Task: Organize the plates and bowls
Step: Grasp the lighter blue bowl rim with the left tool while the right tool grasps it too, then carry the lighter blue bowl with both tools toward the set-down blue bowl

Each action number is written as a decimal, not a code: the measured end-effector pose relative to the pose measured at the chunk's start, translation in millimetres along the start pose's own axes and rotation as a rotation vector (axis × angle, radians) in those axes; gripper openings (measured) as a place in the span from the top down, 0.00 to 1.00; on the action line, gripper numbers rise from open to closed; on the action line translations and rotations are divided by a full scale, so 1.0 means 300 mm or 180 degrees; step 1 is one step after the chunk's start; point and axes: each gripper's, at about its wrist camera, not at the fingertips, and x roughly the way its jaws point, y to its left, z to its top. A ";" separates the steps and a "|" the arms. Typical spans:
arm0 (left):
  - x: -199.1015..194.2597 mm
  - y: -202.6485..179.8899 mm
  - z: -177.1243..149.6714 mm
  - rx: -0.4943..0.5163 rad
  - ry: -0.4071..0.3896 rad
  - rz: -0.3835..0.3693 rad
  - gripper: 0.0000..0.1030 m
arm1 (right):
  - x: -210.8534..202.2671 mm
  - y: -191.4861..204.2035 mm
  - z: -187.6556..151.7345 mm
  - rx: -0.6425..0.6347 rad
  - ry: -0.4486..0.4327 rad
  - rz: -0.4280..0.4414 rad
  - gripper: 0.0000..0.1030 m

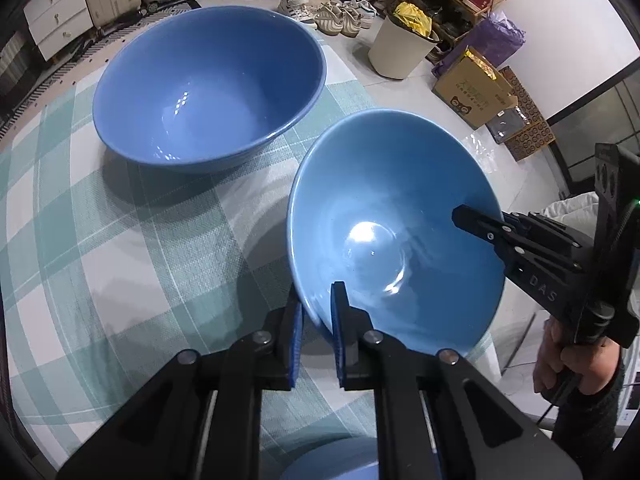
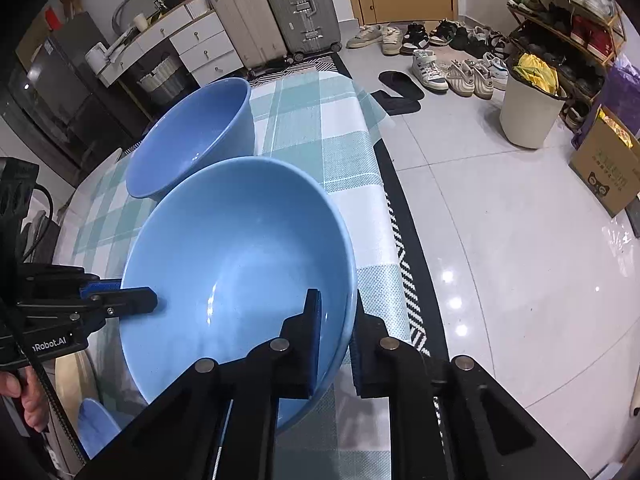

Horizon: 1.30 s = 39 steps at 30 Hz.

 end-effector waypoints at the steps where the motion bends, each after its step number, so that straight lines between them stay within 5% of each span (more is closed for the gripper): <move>1: -0.006 0.004 -0.001 -0.0016 -0.0008 -0.0017 0.90 | -0.003 0.001 -0.001 0.0040 -0.0012 -0.0001 0.88; 25: -0.083 0.150 -0.144 -0.0218 -0.0100 0.0170 0.90 | 0.036 0.245 -0.051 -0.0383 0.0195 0.0058 0.88; 39: -0.092 0.153 -0.155 -0.0197 -0.0176 0.0183 0.90 | 0.022 0.264 -0.041 -0.0501 0.0136 -0.0011 0.88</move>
